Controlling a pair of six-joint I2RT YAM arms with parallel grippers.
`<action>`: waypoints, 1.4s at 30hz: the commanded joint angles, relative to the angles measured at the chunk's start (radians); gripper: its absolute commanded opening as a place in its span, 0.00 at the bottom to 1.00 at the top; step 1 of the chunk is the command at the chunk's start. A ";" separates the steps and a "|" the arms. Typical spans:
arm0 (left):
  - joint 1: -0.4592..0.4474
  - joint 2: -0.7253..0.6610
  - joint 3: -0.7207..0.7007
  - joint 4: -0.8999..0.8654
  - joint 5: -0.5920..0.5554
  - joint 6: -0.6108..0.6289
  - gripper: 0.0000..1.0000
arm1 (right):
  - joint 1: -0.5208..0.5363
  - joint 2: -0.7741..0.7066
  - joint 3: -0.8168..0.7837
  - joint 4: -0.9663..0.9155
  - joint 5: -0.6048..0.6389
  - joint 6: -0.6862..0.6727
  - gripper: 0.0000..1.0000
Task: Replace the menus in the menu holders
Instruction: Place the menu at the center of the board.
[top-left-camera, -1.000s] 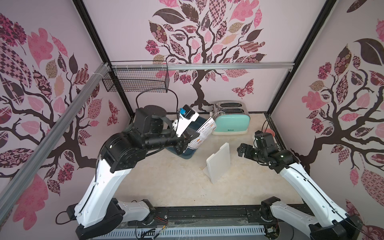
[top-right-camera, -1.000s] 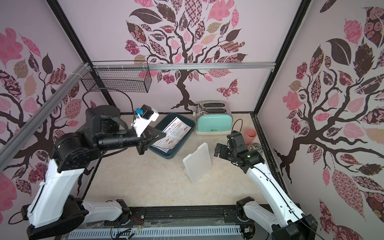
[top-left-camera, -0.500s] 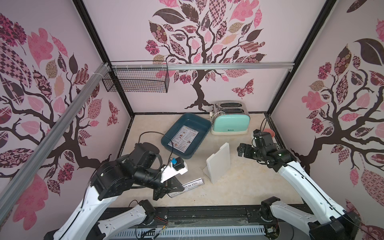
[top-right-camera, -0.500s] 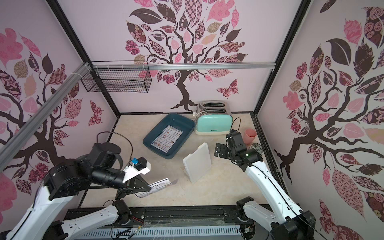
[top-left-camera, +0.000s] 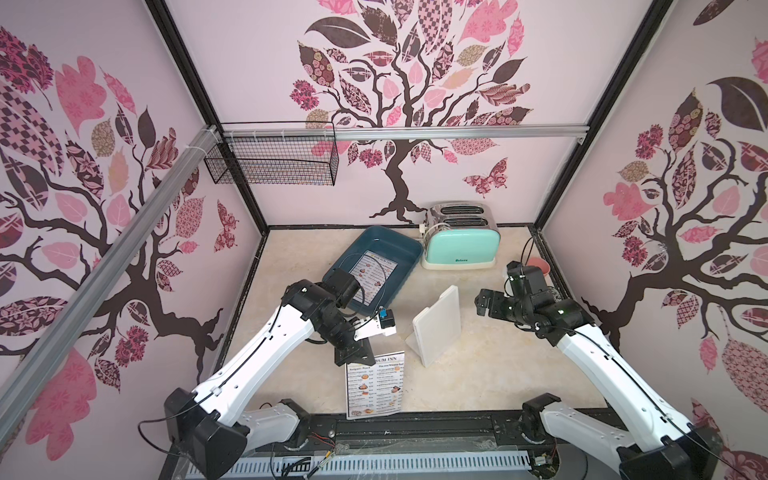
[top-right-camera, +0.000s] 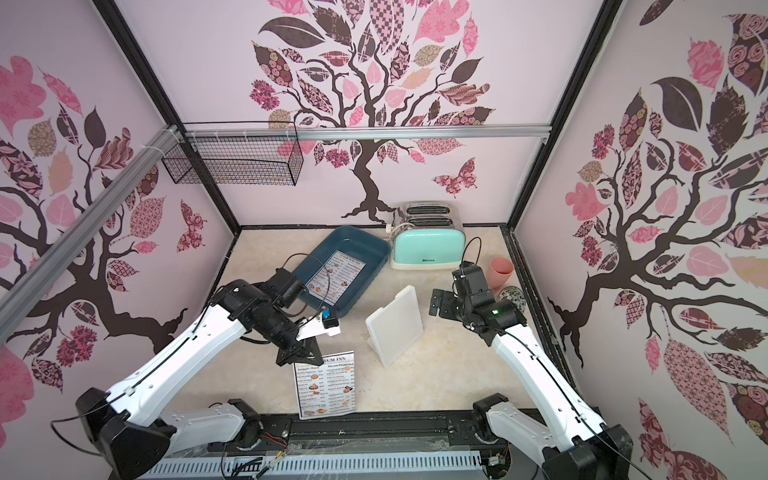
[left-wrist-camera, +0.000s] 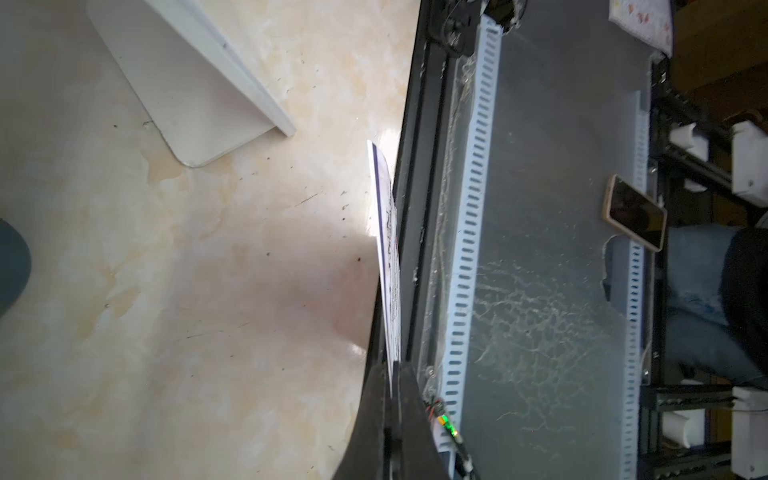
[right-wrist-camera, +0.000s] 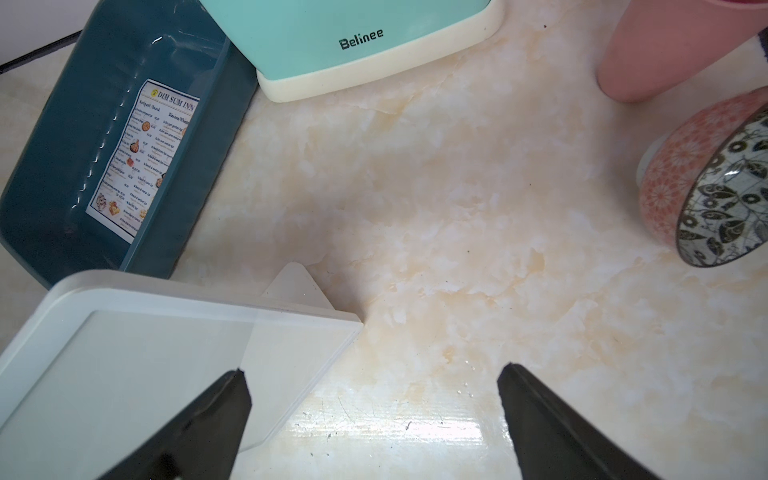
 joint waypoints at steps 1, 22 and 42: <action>0.044 0.046 -0.052 0.057 -0.090 0.173 0.00 | 0.005 -0.033 0.000 -0.028 0.022 0.010 1.00; 0.155 0.197 -0.281 0.663 -0.238 0.144 0.00 | 0.005 -0.035 0.006 -0.035 0.016 0.036 1.00; 0.211 0.266 -0.271 0.642 -0.112 0.137 0.06 | 0.005 -0.023 0.016 -0.029 0.028 0.039 1.00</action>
